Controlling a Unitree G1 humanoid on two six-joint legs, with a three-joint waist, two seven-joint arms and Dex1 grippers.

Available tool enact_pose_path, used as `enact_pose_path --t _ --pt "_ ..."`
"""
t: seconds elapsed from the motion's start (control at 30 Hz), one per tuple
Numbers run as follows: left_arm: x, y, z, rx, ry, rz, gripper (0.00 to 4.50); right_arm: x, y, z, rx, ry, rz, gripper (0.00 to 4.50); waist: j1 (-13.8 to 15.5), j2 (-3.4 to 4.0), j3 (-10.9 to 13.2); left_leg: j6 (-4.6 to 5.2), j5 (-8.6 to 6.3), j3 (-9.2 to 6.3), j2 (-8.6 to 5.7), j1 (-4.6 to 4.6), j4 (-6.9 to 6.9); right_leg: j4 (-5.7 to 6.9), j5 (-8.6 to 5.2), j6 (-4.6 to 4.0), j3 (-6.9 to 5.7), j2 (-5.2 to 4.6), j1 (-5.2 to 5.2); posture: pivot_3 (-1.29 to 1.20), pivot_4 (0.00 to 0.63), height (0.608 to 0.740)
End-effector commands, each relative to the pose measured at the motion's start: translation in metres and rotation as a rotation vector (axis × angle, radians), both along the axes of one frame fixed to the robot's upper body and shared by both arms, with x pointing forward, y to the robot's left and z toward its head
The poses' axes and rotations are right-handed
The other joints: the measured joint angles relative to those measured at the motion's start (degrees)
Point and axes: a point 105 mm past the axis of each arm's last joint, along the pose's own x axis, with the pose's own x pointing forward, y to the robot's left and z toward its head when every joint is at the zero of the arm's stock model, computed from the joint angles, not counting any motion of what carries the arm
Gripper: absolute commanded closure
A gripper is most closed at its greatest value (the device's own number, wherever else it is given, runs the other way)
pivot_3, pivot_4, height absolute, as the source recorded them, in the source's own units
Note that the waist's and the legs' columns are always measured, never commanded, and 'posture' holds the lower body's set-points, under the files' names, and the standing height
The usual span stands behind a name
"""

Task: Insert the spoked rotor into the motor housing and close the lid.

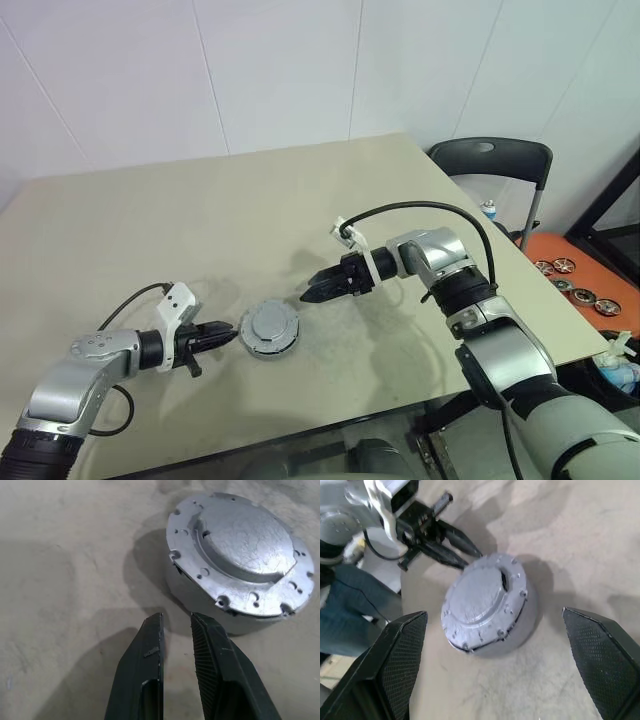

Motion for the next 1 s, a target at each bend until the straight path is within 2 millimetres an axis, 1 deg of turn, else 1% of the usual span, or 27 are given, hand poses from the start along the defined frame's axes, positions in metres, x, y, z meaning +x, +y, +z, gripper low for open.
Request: enact_pose_path --t 0.03,0.1,0.17,0.27,0.37,0.43,0.5,0.57,0.6,0.67,0.8,0.9,0.93,1.0 --pt "0.003 -0.003 0.011 0.002 -0.045 -0.001 3.57 -0.001 -0.002 0.002 -0.023 -0.054 0.035 0.01 -0.04 0.0 0.0 0.0 0.0 0.0 0.0 -0.01 0.0 0.0 0.0 0.0 0.0 0.0 -0.01 0.0 0.0 0.74" --pt "0.001 -0.004 0.009 0.003 -0.041 0.0 3.57 -0.004 -0.004 0.001 -0.027 -0.023 0.041 0.01 -0.05 0.0 0.0 0.0 0.0 0.01 0.0 -0.03 0.01 -0.01 0.0 0.0 0.0 0.0 -0.01 0.0 0.0 0.74" --pt "0.0 -0.004 0.009 0.004 -0.038 0.003 3.57 -0.01 -0.006 0.006 -0.009 0.047 0.057 0.01 -0.01 0.0 0.0 0.01 0.0 0.02 0.0 -0.04 0.02 -0.01 0.0 0.0 0.0 -0.01 -0.02 0.0 0.0 0.74" --pt "-0.002 -0.003 0.009 0.001 -0.03 0.008 3.57 -0.024 -0.017 0.012 -0.017 0.116 0.125 0.01 0.07 0.0 0.0 0.03 -0.02 0.02 0.0 -0.05 0.04 0.0 0.0 0.0 0.0 -0.01 -0.02 0.0 0.0 0.74" --pt "-0.001 0.0 0.006 0.019 -0.031 0.02 3.57 -0.029 -0.025 0.005 -0.06 0.089 0.151 0.01 0.11 -0.01 -0.01 0.21 -0.12 0.01 0.0 -0.06 0.05 -0.02 0.0 0.0 -0.01 -0.01 -0.02 0.0 0.0 0.74" --pt "0.001 0.003 0.003 0.042 -0.034 0.031 3.57 -0.029 -0.025 0.0 -0.074 0.064 0.15 0.01 0.07 -0.03 -0.02 0.22 -0.12 0.01 0.0 -0.04 0.05 -0.01 0.0 0.0 -0.02 -0.01 0.0 0.0 0.0 0.74" --pt "0.002 0.004 0.002 0.03 -0.029 0.04 3.57 -0.025 -0.021 -0.001 -0.065 0.029 0.138 0.01 -0.06 -0.02 -0.01 0.22 -0.12 0.01 0.01 -0.03 0.05 0.0 0.0 0.0 -0.02 0.0 0.0 0.0 0.0 0.74" --pt "0.001 -0.002 0.009 -0.02 -0.022 0.024 3.57 -0.009 -0.008 0.008 -0.015 -0.138 0.099 0.01 -0.21 -0.02 -0.01 0.21 -0.12 0.03 0.01 -0.03 0.06 0.01 0.0 0.01 -0.01 0.0 -0.02 0.0 0.0 0.74" --pt "0.0 -0.004 0.011 -0.034 -0.021 0.018 3.57 -0.004 -0.003 0.013 0.006 -0.204 0.092 0.01 -0.24 -0.03 -0.01 0.21 -0.12 0.02 0.02 -0.03 0.05 0.03 0.01 0.01 -0.01 0.01 -0.02 0.0 0.0 0.74" --pt "-0.001 -0.005 0.013 -0.04 -0.023 0.011 3.57 -0.011 0.002 0.017 0.025 -0.272 0.166 0.01 -0.09 -0.03 -0.01 0.2 -0.11 0.01 0.03 -0.02 0.05 0.04 0.01 0.01 -0.01 0.02 -0.03 0.0 0.0 0.74" --pt "-0.004 -0.006 0.013 -0.042 -0.023 0.005 3.57 -0.021 0.006 0.003 -0.005 -0.411 0.275 0.01 0.21 -0.14 -0.07 -0.03 0.02 0.01 -0.01 -0.05 0.06 -0.04 0.01 0.02 -0.03 -0.02 0.0 0.0 0.0 0.74" --pt "-0.009 -0.006 0.011 -0.049 -0.016 -0.001 3.57 -0.031 0.014 -0.008 -0.014 -0.546 0.378 0.01 0.07 -0.15 -0.08 -0.01 0.0 0.06 -0.01 -0.05 0.06 -0.06 0.01 0.02 -0.03 -0.03 0.01 0.0 0.0 0.74" --pt "-0.011 -0.006 0.011 -0.052 -0.013 -0.004 3.57 -0.033 0.018 -0.01 -0.004 -0.56 0.385 0.01 -0.05 -0.15 -0.07 0.0 0.0 0.07 -0.01 -0.05 0.06 -0.05 0.01 0.02 -0.03 -0.03 0.0 0.0 0.0 0.74" --pt "-0.014 -0.004 0.01 -0.044 -0.007 -0.004 3.57 -0.029 0.031 -0.011 0.027 -0.579 0.348 0.01 -0.3 -0.15 -0.05 -0.01 0.01 0.11 0.02 -0.04 0.06 -0.01 0.02 0.02 -0.01 0.0 -0.03 0.0 0.0 0.74"
